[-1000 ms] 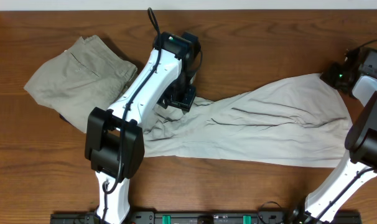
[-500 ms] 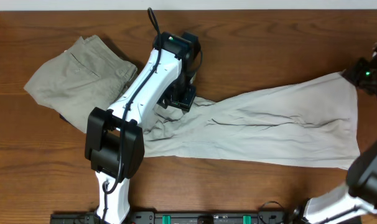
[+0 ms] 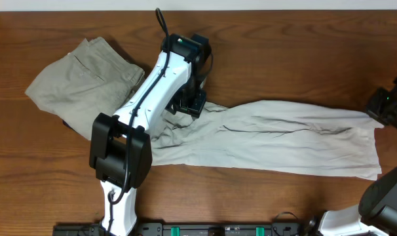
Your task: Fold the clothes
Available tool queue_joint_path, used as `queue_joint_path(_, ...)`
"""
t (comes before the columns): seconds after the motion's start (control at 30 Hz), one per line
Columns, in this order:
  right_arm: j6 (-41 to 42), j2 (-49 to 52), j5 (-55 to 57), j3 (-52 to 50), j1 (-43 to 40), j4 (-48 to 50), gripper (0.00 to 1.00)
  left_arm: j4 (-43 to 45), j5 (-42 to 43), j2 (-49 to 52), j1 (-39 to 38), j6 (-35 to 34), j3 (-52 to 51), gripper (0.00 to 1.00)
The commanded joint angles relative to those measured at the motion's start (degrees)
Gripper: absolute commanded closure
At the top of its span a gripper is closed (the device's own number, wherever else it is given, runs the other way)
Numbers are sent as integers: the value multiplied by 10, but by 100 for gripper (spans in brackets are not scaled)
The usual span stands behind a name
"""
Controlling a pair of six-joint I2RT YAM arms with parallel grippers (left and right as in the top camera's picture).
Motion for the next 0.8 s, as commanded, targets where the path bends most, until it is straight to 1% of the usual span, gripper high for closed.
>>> queue_joint_path(0.0, 12, -14, 54, 2, 0, -3, 99, -3, -4, 2, 2, 9, -3, 37)
queue_joint_path(0.03, 12, -14, 47, 2, 0, -3, 99, -3, -1, 3, 2, 9, -3, 33)
queue_joint_path(0.07, 12, -14, 42, 2, -1, -3, 99, 0, 7, 3, 1, 9, -5, 32)
queue_joint_path(0.2, 12, -14, 35, 2, 0, 5, 99, 35, 67, 3, -1, 0, -35, 31)
queue_joint_path(0.27, 12, -14, 34, 2, 0, 7, 99, 54, 75, 3, -5, -9, -63, 31)
queue_joint_path(0.4, 12, -14, 13, 2, 0, 7, 99, 80, 73, 3, -8, -21, -119, 31)
queue_joint_path(0.47, 12, -14, 11, 2, 0, 7, 99, 107, 72, 3, -7, -21, -143, 31)
queue_joint_path(0.63, 12, -14, 11, 2, 0, 10, 99, 152, 66, 3, -7, -21, -174, 32)
queue_joint_path(0.73, 12, -14, 11, 2, 0, 11, 99, 160, 20, 3, -7, -21, -177, 33)
queue_joint_path(0.77, 12, -14, 11, 2, 0, 11, 99, 160, 2, 3, -7, -22, -177, 36)
